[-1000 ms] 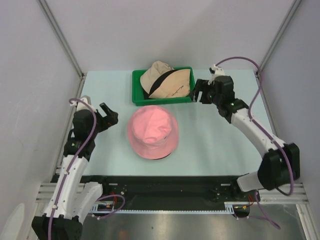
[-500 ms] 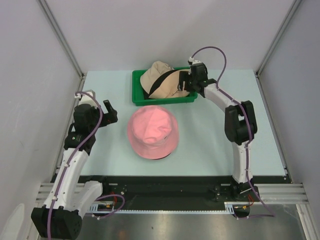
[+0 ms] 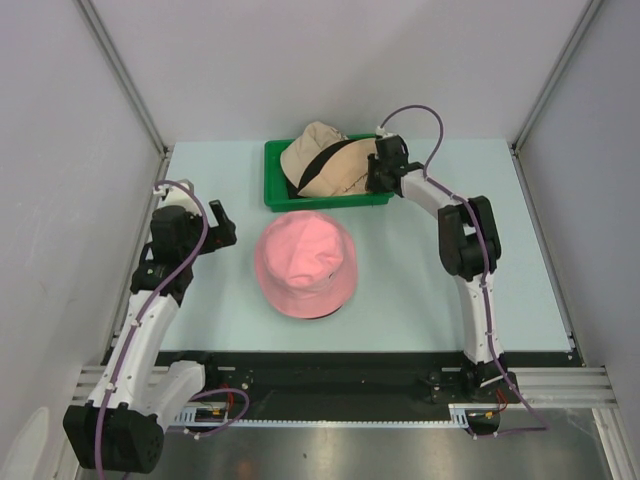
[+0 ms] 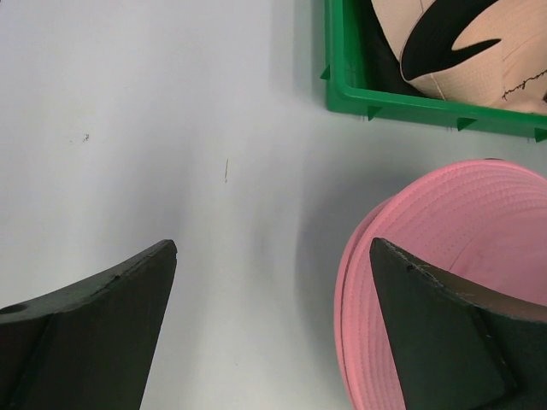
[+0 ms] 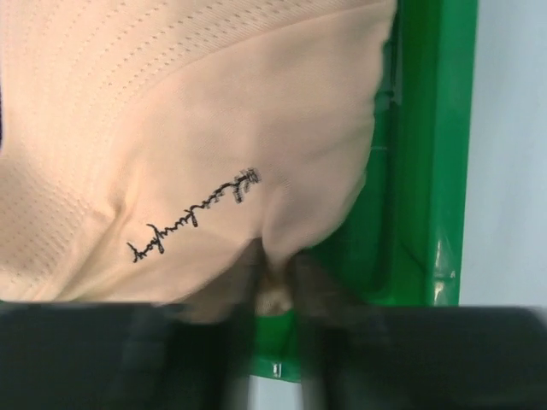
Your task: Stack the hats
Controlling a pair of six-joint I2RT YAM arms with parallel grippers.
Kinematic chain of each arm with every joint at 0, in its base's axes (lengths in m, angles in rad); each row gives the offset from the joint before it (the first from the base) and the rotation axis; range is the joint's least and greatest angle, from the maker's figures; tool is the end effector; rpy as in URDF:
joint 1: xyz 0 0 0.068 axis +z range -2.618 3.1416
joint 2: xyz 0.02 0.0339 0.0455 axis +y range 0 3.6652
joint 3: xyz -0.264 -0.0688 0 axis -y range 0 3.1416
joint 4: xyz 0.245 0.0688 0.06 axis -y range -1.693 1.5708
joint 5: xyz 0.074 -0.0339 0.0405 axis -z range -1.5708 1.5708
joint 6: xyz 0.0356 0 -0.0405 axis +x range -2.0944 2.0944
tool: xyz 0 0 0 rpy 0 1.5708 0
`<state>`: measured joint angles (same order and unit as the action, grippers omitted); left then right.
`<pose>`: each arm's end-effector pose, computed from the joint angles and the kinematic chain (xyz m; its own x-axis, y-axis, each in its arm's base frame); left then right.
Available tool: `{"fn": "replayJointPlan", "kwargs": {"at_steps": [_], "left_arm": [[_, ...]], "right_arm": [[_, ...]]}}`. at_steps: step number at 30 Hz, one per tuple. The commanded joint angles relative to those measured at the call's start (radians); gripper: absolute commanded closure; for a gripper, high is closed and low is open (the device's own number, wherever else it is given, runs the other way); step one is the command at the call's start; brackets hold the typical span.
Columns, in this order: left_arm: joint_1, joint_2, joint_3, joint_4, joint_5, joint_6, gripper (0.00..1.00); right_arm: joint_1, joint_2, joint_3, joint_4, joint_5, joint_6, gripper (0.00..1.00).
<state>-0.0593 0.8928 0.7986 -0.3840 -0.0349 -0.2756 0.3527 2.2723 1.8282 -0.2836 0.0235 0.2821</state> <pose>0.2010 -0.0107 0.3054 -0.4497 -0.2457 -0.8587 -0.0978 0.9692 -0.2261 0.4875 0.1786 0.1912 -0.6911 0.0422 -0.7215 -0.1421 0.9709 0.1929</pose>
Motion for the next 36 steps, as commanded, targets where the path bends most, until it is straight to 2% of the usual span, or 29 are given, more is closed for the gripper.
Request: {"fn": "replayJointPlan", "kwargs": {"at_steps": [1,5,13,16,21,25,28,36], "left_arm": [[0.006,-0.011,0.005,0.025,-0.011,0.029,0.0],[0.006,-0.017,0.02,0.043,0.001,0.015,0.0],[-0.002,-0.015,0.169,0.074,0.156,-0.031,0.0],[-0.04,-0.011,0.217,0.079,0.188,-0.033,0.0],[-0.186,0.011,0.293,0.085,0.211,-0.023,0.0],[-0.31,0.024,0.32,0.183,0.308,-0.05,0.0],[-0.361,0.044,0.318,0.281,0.415,-0.088,0.0],[-0.384,0.103,0.277,0.496,0.601,-0.26,0.01]], "right_arm": [[-0.006,-0.019,0.057,0.067,-0.042,0.012,1.0],[-0.009,-0.115,0.095,0.093,-0.034,-0.006,1.0],[-0.012,-0.404,0.132,0.054,-0.074,-0.054,1.0],[-0.006,-0.549,0.053,0.041,-0.1,-0.078,1.0],[0.005,-0.758,-0.05,-0.017,-0.155,-0.13,1.0],[0.022,-0.913,-0.136,-0.089,-0.209,-0.162,1.0],[0.032,-1.036,-0.214,-0.124,-0.25,-0.176,1.0],[0.048,-1.252,-0.32,-0.238,-0.433,-0.179,1.0]]}}
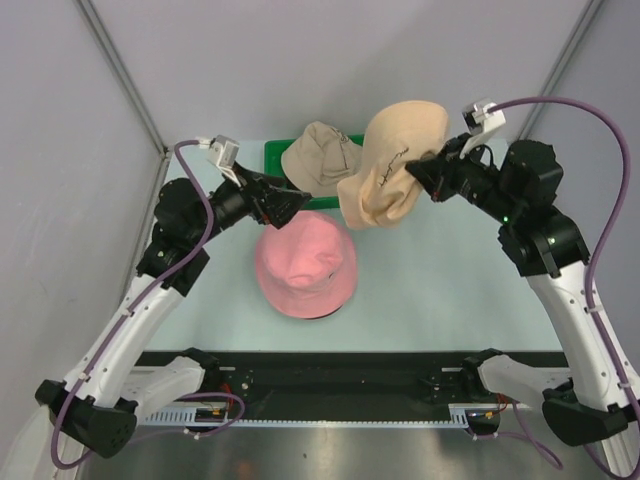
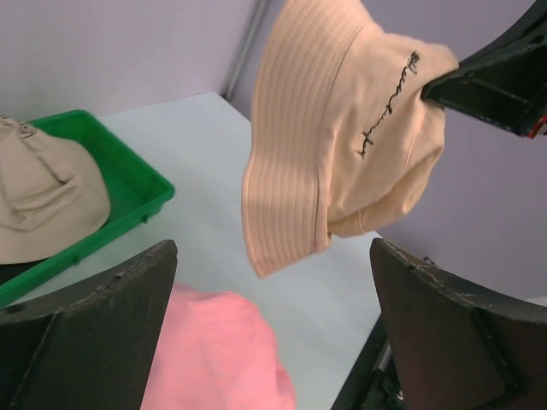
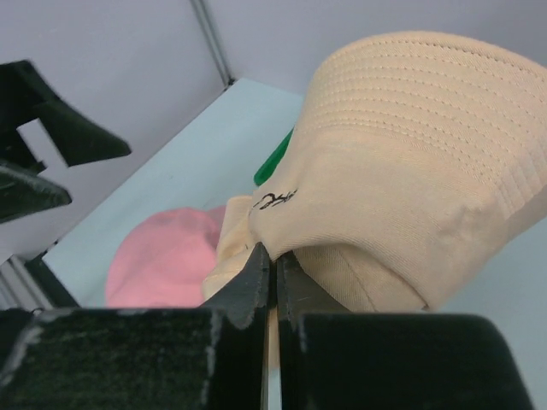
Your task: Stack the hats
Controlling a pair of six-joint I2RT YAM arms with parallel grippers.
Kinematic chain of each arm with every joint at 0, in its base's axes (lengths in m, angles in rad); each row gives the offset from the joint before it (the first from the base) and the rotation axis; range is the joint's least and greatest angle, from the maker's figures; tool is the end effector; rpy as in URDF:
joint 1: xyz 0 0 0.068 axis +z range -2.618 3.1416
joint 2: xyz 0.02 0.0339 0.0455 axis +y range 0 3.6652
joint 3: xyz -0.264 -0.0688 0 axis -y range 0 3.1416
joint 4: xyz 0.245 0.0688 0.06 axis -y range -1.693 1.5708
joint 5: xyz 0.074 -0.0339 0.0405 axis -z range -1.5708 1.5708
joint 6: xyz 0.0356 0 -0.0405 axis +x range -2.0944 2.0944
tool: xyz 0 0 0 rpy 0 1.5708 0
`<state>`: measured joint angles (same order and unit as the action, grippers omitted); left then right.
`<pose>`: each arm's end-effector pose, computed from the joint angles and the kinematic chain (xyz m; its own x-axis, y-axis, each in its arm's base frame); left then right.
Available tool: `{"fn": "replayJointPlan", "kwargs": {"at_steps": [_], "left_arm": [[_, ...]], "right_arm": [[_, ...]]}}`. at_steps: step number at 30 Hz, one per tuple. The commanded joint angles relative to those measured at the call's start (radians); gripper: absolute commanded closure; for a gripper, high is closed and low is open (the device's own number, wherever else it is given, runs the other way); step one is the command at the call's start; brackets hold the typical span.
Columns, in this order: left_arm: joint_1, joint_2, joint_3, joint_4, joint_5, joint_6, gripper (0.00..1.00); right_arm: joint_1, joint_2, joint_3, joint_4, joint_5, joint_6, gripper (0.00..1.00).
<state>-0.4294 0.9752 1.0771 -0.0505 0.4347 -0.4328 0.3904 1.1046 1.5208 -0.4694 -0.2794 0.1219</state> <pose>0.1898 -0.1034 0.4221 -0.2764 -0.2918 -0.9157 0.7095 0.5807 -0.3992 0.1897 0.0887 0.4975 -0.1243 0.0753 -0.9894 -0.6099 0.7807 0.1360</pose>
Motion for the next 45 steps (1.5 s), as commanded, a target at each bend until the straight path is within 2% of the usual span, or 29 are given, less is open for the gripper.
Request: {"fn": "replayJointPlan", "kwargs": {"at_steps": [1,15,19,20,21,23,24,26,27,29,30,39,45], "left_arm": [[-0.026,0.026,-0.012,0.175,0.134,-0.116,0.01],[-0.164,0.122,-0.012,0.273,0.177,-0.135,0.0],[-0.175,0.115,-0.042,0.328,0.188,-0.162,0.06],[-0.177,0.114,-0.048,0.352,0.191,-0.167,0.09],[-0.177,0.112,-0.052,0.365,0.197,-0.172,0.18],[-0.177,0.117,-0.063,0.394,0.214,-0.19,0.29],[-0.177,0.118,-0.066,0.4,0.217,-0.196,0.41],[-0.177,0.115,-0.077,0.409,0.226,-0.207,0.55],[-0.177,0.112,-0.08,0.406,0.226,-0.207,0.69],[-0.177,0.088,-0.094,0.379,0.222,-0.199,0.83],[-0.177,0.076,-0.1,0.365,0.202,-0.193,0.98],[-0.177,-0.124,-0.186,0.025,-0.02,-0.146,1.0],[-0.175,-0.269,-0.227,-0.187,-0.223,-0.1,1.0]], "right_arm": [[0.013,-0.097,-0.016,-0.06,-0.15,-0.021,1.0],[0.034,-0.16,-0.017,-0.095,-0.386,-0.004,1.0],[0.038,-0.16,-0.022,-0.095,-0.399,-0.004,1.0],[0.038,-0.158,-0.025,-0.095,-0.406,-0.002,1.0],[0.038,-0.158,-0.027,-0.095,-0.409,-0.002,1.0],[0.039,-0.157,-0.028,-0.1,-0.409,-0.002,1.0],[0.039,-0.155,-0.028,-0.103,-0.409,-0.002,1.0],[0.041,-0.154,-0.028,-0.11,-0.397,-0.004,1.0],[0.039,-0.152,-0.027,-0.113,-0.392,-0.005,1.0],[0.041,-0.149,-0.028,-0.12,-0.376,-0.008,1.0],[0.042,-0.146,-0.028,-0.121,-0.366,-0.011,1.0],[0.125,-0.101,-0.013,-0.11,-0.253,-0.031,1.0],[0.291,-0.032,-0.007,-0.084,-0.098,-0.056,1.0]]}}
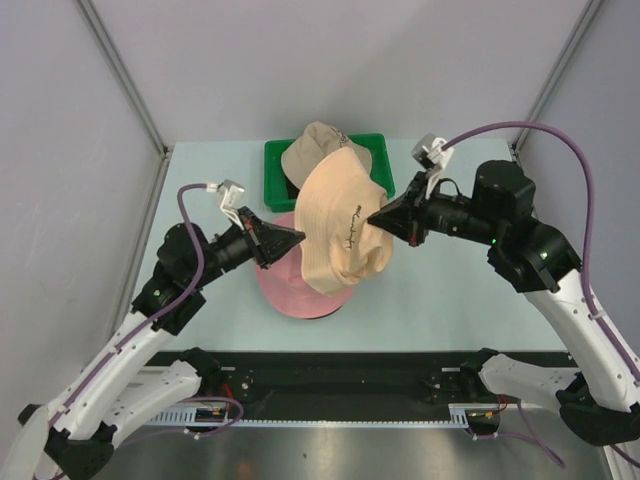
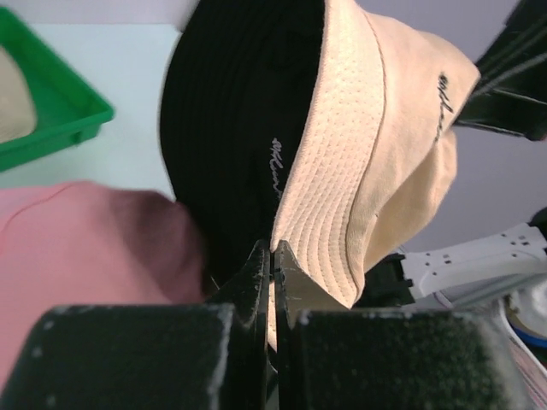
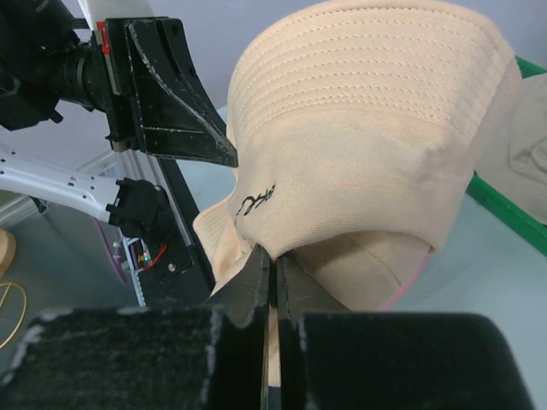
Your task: Stack the hats
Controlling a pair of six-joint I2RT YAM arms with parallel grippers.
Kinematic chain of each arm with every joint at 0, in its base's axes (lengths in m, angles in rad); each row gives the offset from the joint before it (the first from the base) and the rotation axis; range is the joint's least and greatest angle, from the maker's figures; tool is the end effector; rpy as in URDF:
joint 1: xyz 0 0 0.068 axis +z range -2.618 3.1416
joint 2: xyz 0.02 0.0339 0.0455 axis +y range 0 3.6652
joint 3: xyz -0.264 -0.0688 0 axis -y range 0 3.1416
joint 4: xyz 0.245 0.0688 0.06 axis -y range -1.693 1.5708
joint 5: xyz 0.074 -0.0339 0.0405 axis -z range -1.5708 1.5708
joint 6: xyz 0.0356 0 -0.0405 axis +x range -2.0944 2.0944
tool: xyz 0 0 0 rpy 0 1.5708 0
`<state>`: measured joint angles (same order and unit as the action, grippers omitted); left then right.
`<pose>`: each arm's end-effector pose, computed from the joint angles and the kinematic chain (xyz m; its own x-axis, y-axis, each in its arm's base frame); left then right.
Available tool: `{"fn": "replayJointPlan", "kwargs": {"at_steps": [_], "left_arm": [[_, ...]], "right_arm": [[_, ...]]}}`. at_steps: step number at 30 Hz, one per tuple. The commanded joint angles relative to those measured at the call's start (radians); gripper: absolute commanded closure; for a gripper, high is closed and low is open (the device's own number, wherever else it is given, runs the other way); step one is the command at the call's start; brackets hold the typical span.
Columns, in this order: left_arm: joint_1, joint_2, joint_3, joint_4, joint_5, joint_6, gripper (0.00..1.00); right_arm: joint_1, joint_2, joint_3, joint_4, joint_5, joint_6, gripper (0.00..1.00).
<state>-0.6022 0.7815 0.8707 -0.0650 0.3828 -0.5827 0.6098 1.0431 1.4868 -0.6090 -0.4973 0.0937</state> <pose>0.1394 -0.1119 0.3836 -0.4418 -0.3157 -0.8397 0.7067 0.4541 -0.5426 0.1431 0.1207 0.4836 -0.2175 -0.0516 -0.9747 -0.8726 0.4578 0.1704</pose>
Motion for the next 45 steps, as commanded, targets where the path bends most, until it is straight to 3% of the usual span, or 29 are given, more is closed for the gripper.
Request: {"fn": "replayJointPlan", "kwargs": {"at_steps": [1,13,18,25,27,28,31,34,39,45], "left_arm": [[-0.002,-0.086,-0.027,-0.226,-0.192,0.05,1.0],[0.007,-0.263,-0.094,-0.498,-0.574,-0.005,1.0],[0.015,-0.28,-0.131,-0.567,-0.662,-0.026,1.0],[0.053,-0.32,-0.275,-0.519,-0.691,-0.095,1.0],[0.067,-0.318,-0.314,-0.506,-0.68,-0.112,1.0],[0.076,-0.317,-0.325,-0.498,-0.668,-0.115,1.0],[0.116,-0.314,-0.366,-0.47,-0.645,-0.118,1.0],[0.179,-0.307,-0.407,-0.438,-0.575,-0.121,1.0],[0.211,-0.317,-0.453,-0.381,-0.496,-0.129,1.0],[0.213,-0.309,-0.469,-0.346,-0.481,-0.121,1.0]], "right_arm": [[0.082,0.038,0.03,0.058,0.147,-0.028,1.0],[0.191,0.205,0.098,0.14,0.262,-0.023,1.0],[0.212,0.247,0.118,0.16,0.273,-0.026,0.96],[0.22,0.279,0.112,0.19,0.321,-0.002,0.93],[0.22,0.287,0.11,0.189,0.335,0.005,0.83],[0.219,0.287,0.112,0.18,0.338,0.003,0.67],[0.208,0.275,0.109,0.17,0.358,0.014,0.34],[0.148,0.247,0.084,0.184,0.318,0.046,0.25],[-0.011,0.187,-0.038,0.273,0.173,0.13,0.25],[-0.116,0.117,-0.348,0.484,0.013,0.261,0.21]]}}
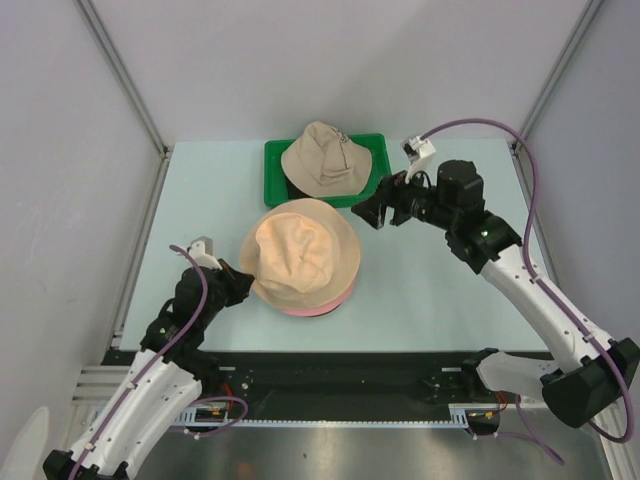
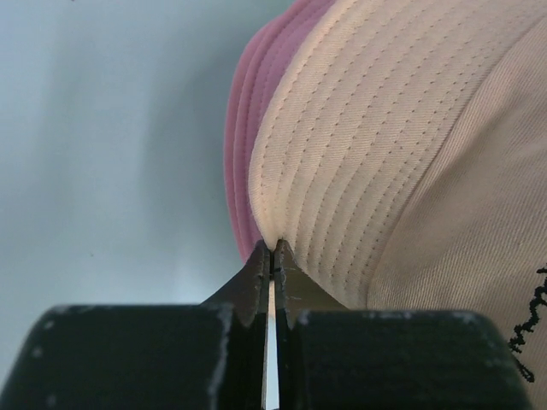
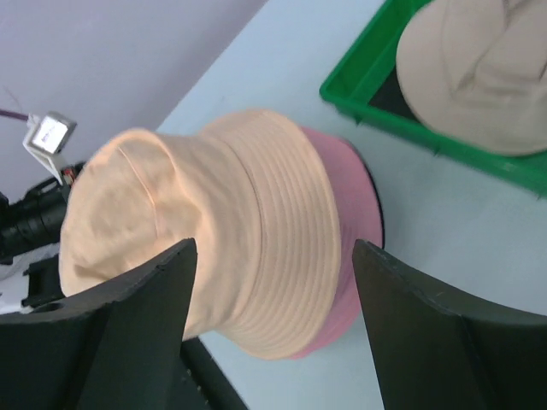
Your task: Stack the hats
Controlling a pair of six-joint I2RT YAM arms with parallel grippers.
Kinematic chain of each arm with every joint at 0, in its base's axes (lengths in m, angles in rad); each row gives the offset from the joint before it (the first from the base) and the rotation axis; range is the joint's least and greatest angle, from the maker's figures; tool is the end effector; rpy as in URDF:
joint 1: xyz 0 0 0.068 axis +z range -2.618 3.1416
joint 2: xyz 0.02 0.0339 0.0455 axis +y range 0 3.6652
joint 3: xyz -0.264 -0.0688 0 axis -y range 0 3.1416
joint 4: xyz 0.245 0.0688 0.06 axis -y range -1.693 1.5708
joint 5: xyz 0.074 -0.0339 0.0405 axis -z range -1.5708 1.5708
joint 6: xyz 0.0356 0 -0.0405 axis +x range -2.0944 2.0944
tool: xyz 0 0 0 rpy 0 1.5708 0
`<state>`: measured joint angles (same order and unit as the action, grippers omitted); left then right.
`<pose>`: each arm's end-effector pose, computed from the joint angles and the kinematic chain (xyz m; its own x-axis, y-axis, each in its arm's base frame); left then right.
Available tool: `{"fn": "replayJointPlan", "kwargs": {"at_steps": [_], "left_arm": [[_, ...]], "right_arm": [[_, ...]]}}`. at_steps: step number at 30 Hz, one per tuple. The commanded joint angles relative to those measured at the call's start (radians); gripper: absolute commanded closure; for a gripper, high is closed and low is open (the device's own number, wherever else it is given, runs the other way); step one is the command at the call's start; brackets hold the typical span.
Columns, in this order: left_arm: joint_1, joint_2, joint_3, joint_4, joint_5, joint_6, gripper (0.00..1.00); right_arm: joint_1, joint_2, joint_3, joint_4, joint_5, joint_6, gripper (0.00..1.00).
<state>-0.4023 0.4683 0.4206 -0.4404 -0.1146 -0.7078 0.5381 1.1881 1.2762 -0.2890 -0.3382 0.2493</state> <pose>0.1199 -0.0466 0.2296 -0.5203 -0.4805 -0.7059 -0.0556 0.8440 -0.5335 0.2220 0.1463 0.4183 -0.3542 0.0596 -0.9333 -0.6968 0.6488 0.3059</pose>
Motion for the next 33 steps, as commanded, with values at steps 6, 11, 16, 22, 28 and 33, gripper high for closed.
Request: {"fn": "replayJointPlan", "kwargs": {"at_steps": [6,11,16,22,28,33], "left_arm": [[0.014,0.026,-0.028,0.065,0.046,0.013,1.0],[0.014,0.03,-0.028,0.081,0.055,0.019,1.0],[0.016,0.033,-0.025,0.089,0.056,0.039,1.0],[0.016,0.046,-0.026,0.097,0.053,0.05,1.0],[0.017,0.056,-0.036,0.112,0.049,0.051,1.0],[0.02,0.064,-0.042,0.118,0.039,0.056,1.0]], "right_arm": [[-0.093,-0.022,-0.34,0.399,-0.289,0.185,0.16],[-0.116,0.065,-0.4,0.519,-0.364,0.228,0.02],[-0.121,0.151,-0.437,0.637,-0.409,0.243,0.02],[-0.121,0.255,-0.446,0.812,-0.539,0.294,0.15],[-0.121,0.284,-0.451,0.883,-0.582,0.329,0.62],[-0.121,0.292,-0.446,0.74,-0.492,0.279,1.0]]}}
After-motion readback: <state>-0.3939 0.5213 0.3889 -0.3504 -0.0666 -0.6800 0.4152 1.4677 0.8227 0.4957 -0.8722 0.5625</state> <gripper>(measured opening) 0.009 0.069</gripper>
